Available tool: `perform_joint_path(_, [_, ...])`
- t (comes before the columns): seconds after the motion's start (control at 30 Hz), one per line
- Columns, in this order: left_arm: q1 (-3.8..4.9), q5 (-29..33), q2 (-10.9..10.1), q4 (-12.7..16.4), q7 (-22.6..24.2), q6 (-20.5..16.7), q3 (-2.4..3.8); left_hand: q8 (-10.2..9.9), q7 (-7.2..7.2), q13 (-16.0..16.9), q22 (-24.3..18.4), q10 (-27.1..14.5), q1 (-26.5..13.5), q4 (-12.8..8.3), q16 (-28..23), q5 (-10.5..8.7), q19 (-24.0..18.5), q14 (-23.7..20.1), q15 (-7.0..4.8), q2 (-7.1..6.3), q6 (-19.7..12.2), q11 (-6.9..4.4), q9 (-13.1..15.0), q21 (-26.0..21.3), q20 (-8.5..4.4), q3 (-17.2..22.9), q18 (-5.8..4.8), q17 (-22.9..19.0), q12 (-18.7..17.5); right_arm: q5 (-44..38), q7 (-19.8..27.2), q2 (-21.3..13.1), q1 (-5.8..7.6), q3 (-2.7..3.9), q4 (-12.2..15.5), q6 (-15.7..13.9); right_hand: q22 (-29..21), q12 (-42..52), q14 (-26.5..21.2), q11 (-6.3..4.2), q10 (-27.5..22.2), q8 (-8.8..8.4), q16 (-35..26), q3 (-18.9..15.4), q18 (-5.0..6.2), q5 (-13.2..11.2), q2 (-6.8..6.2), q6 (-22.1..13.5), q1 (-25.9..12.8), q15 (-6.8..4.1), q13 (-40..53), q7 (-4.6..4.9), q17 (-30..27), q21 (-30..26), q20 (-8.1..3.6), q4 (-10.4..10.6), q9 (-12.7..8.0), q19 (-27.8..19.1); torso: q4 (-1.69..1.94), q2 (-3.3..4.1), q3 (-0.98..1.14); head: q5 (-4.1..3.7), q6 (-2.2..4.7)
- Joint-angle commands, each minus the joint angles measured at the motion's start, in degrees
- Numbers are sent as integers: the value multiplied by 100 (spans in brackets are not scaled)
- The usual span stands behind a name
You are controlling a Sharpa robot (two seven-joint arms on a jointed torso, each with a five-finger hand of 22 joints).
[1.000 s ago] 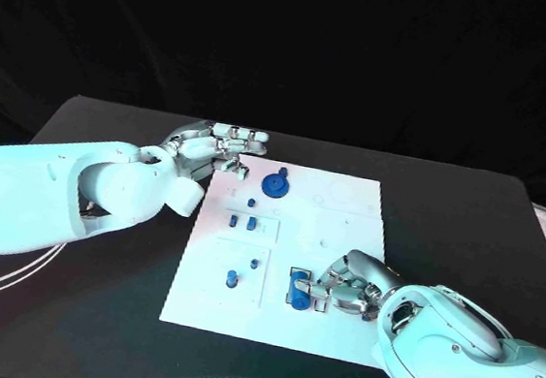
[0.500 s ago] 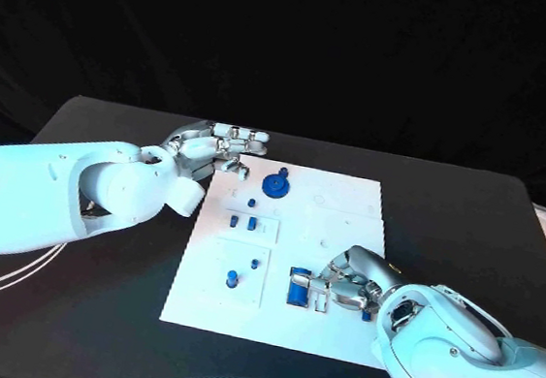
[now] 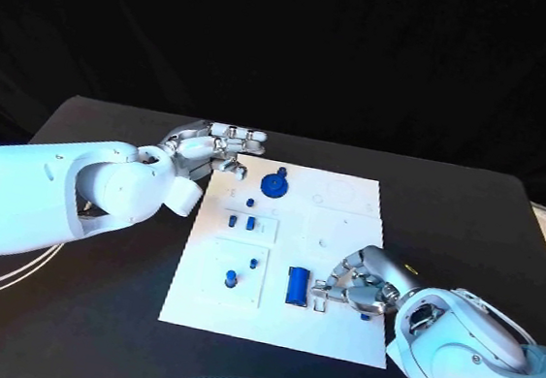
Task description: Assemble the parts on the task board
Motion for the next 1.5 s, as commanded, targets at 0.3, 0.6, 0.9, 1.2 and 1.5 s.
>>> perform_joint_path(0.3, [1, -14, -41, 69, 42, 83, 3, 13, -14, 9, -6, -40, -37, 1, -6, 7, -35, -33, 15, 13, -32, 8, -1, -39, -11, -23, 105, -8, 39, -1, 675, -985, -7, -7, 254, -29, 472, -204, 455, 195, 98, -566, -59, -2, -67, 729, 194, -209, 274, 186, 559, 204, 778, -16, 163, -96, -406, 150, -105, -23, -17, -151, 60])
perform_joint_path(0.6, [1, -14, -23, 75, 37, 102, 3, 15, -16, 10, -6, -42, -30, -4, -8, 9, -36, -36, 15, 16, -33, 6, -1, -40, -10, -21, 105, -16, 47, -618, 285, -1094, -72, -50, 134, 183, 394, -438, 422, 179, 11, -633, -146, -61, -48, 947, 212, -55, 214, 178, 415, 178, 639, -71, 168, -9, -506, 107, -114, -21, -11, -188, 71])
perform_joint_path(0.9, [1, -14, -28, 79, 29, 112, 2, 15, -16, 10, -6, -42, -30, -4, -8, 9, -36, -36, 15, 16, -33, 6, -1, -40, -10, -21, 105, -16, 47, -839, 103, -953, -179, -58, 7, 314, 388, -458, 421, 181, 6, -671, -153, -96, -47, 941, 192, -39, 182, 176, 405, 182, 633, -76, 164, 26, -542, 104, -102, -14, -17, -170, 34])
perform_joint_path(1.2, [1, -14, -36, 76, 25, 116, 2, 15, -16, 10, -6, -42, -30, -4, -8, 9, -36, -36, 15, 16, -33, 6, -1, -40, -10, -21, 105, -16, 47, -913, 106, -808, -260, -59, -27, 350, 401, -443, 423, 177, 13, -677, -149, -94, -50, 944, 206, -15, 190, 175, 416, 176, 641, -69, 162, 33, -552, 110, -112, -24, -14, -144, -4])
perform_joint_path(1.5, [1, -14, -39, 70, 23, 116, 2, 15, -16, 10, -6, -42, -30, -4, -8, 9, -36, -36, 15, 16, -33, 6, -1, -40, -10, -21, 105, -16, 47, -985, 80, -738, -272, -59, -42, 421, 410, -435, 428, 166, 21, -677, -141, -98, -51, 940, 210, 42, 206, 167, 423, 160, 656, -64, 158, 39, -565, 114, -112, -24, -14, -135, -18])
